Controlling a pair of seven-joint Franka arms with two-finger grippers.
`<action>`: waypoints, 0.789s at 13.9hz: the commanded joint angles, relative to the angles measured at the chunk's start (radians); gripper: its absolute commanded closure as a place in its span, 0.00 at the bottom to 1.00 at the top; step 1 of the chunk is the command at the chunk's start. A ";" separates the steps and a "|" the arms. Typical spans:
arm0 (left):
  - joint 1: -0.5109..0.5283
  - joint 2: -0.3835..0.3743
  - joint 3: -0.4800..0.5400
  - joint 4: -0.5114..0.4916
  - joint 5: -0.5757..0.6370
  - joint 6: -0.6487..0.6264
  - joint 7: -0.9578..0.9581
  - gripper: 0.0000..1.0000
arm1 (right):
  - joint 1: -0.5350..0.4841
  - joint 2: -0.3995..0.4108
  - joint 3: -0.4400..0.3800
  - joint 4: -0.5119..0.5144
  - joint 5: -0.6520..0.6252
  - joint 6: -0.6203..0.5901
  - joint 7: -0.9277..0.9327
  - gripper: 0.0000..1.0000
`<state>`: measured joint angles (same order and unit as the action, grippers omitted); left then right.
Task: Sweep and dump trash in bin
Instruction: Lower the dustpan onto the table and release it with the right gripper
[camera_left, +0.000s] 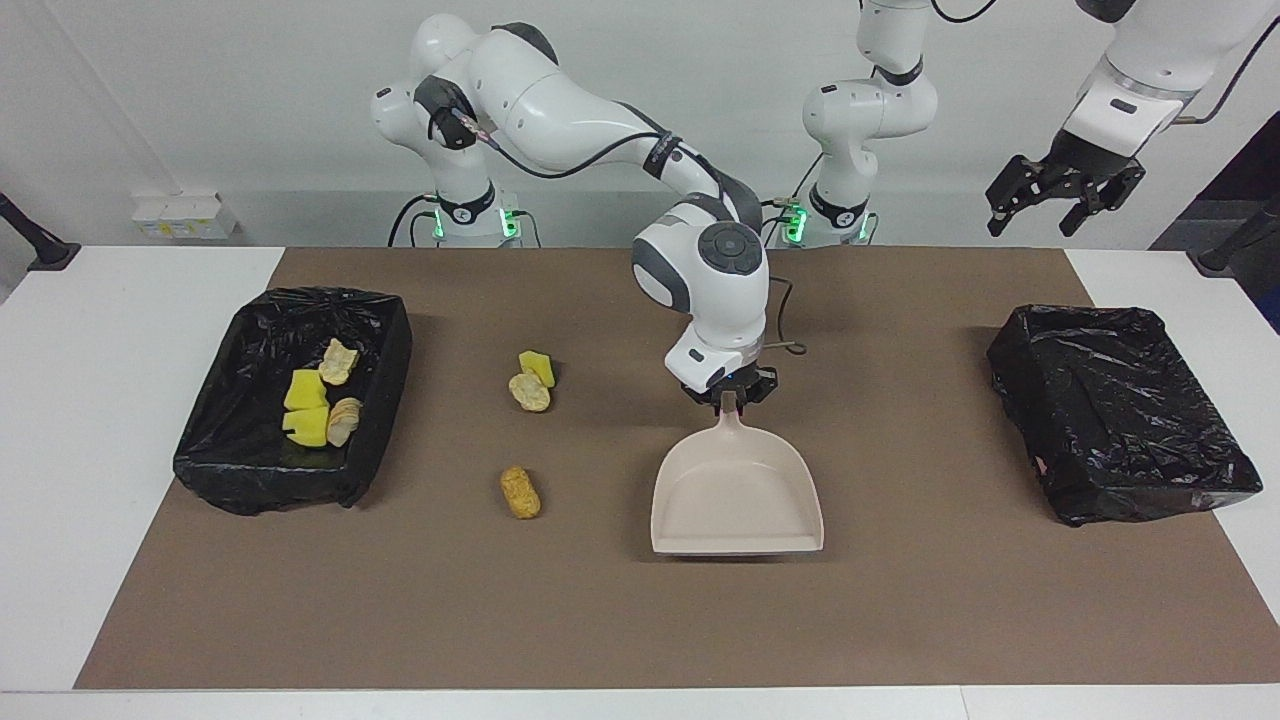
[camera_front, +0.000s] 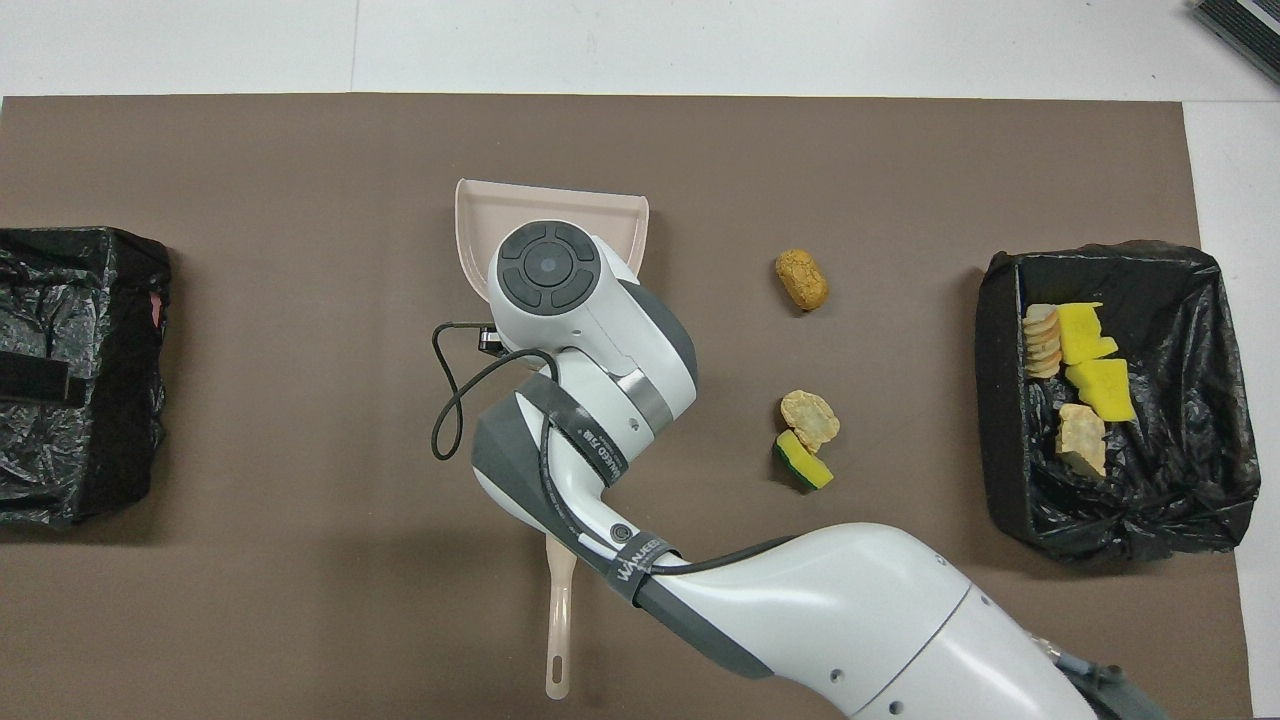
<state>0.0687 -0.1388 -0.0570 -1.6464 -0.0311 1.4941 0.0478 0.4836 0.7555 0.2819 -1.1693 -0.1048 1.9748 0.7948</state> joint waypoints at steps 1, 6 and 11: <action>0.003 0.005 0.000 0.013 0.016 -0.003 0.015 0.00 | -0.010 0.011 0.010 0.022 0.017 -0.002 0.009 0.40; 0.003 0.004 0.000 0.007 0.016 -0.003 0.015 0.00 | -0.019 -0.002 0.010 0.022 0.016 0.016 0.007 0.34; 0.002 0.004 0.000 0.007 0.016 -0.002 0.015 0.00 | -0.049 -0.143 0.008 -0.028 0.030 -0.016 0.017 0.10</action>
<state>0.0688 -0.1385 -0.0567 -1.6465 -0.0311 1.4940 0.0480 0.4511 0.7086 0.2812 -1.1368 -0.0996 1.9800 0.7948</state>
